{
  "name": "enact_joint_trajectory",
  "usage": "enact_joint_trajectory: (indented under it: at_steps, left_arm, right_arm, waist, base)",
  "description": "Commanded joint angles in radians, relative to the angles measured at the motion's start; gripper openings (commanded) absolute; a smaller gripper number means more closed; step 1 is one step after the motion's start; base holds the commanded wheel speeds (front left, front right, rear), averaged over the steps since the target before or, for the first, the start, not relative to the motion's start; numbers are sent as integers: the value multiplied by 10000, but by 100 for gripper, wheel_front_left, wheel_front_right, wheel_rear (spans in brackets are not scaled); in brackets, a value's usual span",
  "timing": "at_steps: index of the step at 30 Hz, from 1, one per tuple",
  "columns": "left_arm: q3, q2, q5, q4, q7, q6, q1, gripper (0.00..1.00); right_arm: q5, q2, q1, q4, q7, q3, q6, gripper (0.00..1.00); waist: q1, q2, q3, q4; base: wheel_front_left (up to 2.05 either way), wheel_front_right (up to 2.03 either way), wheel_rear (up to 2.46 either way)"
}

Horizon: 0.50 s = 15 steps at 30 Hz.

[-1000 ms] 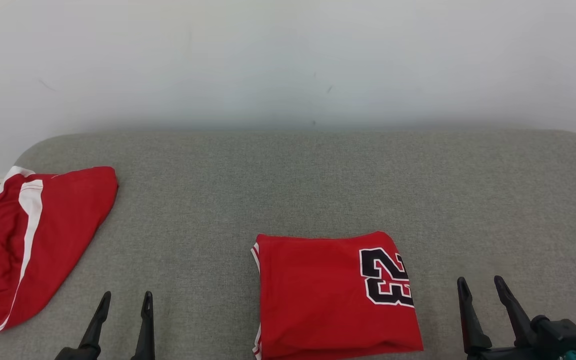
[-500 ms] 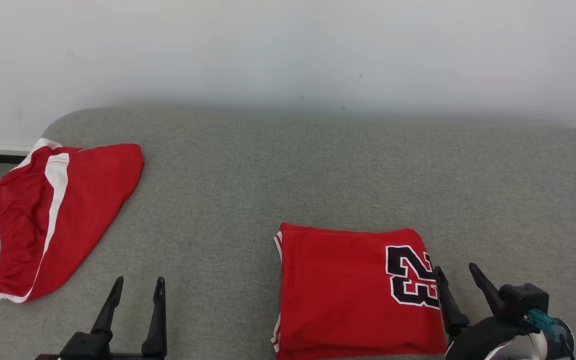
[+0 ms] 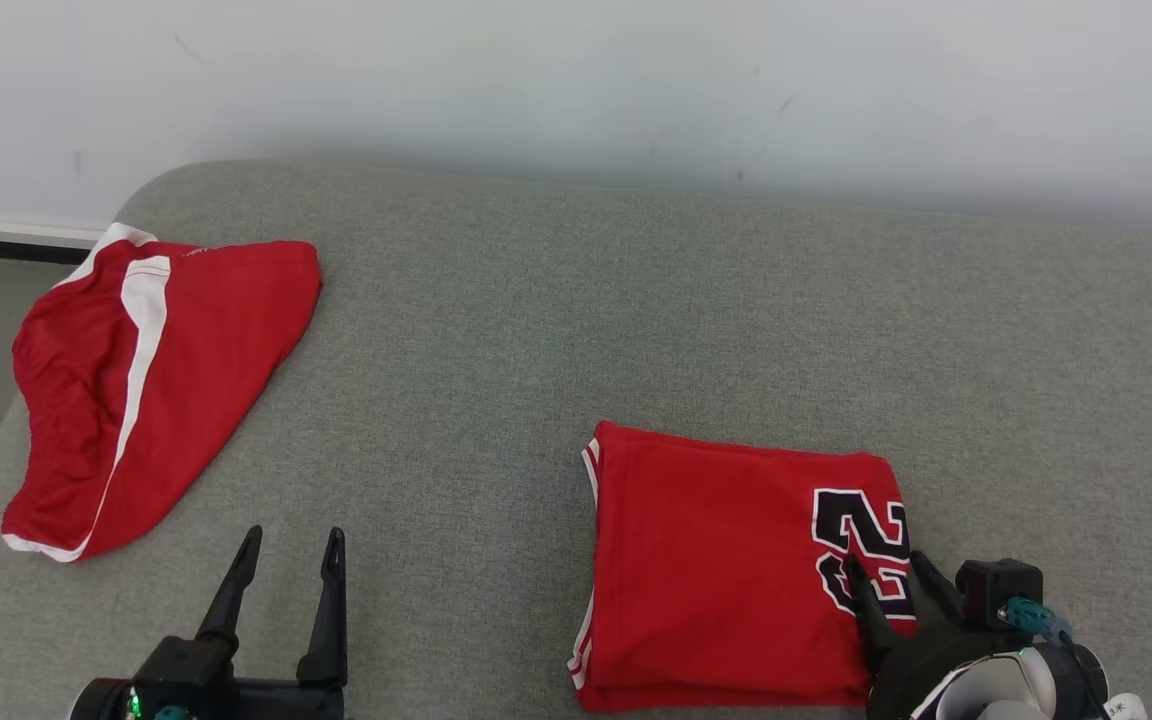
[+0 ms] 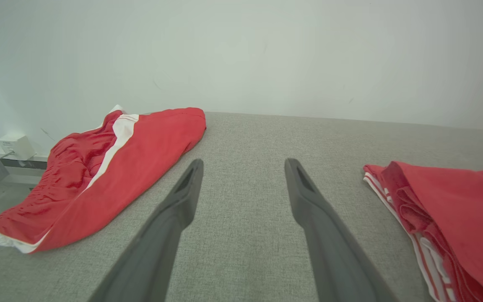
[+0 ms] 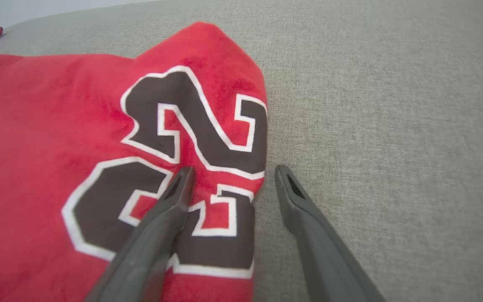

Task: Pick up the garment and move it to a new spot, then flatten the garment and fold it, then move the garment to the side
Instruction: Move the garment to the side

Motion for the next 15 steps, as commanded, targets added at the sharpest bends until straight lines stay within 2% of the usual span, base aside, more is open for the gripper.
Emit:
enact_joint_trajectory:
  at_steps: [1,2,3,4,10,15]
  left_arm:
    - [22,-44,-20,22,-32,-3,-112,100]
    - [40,-52,-28,28,-32,0,-123,100]
    - [53,-56,-27,33,-32,0,-128,100]
    - [73,-57,-40,36,-32,0,-131,100]
    - [166,-108,-60,-47,-32,0,-246,100]
    - [74,-165,-84,-179,-32,1,-521,100]
  right_arm:
    - [139,79,-65,306,-20,67,-29,100]
    - [207,132,-55,509,31,148,-29,100]
    - [287,183,-59,676,40,231,-29,45]
    - [376,223,-84,789,14,308,-27,0]
    - [641,111,-826,1121,-245,615,-29,0]
    - [711,-265,-1875,1265,-381,682,-30,0]
  waist:
    - [-1,0,45,33]
    - [-1,0,56,31]
    - [-1,0,67,27]
    - [-1,0,84,16]
    - [-1,0,354,-96]
    - [-1,0,862,-119]
  base:
    - [0,0,0]
    - [0,0,0]
    - [0,0,0]
    - [0,0,0]
    - [0,0,0]
    - [0,0,0]
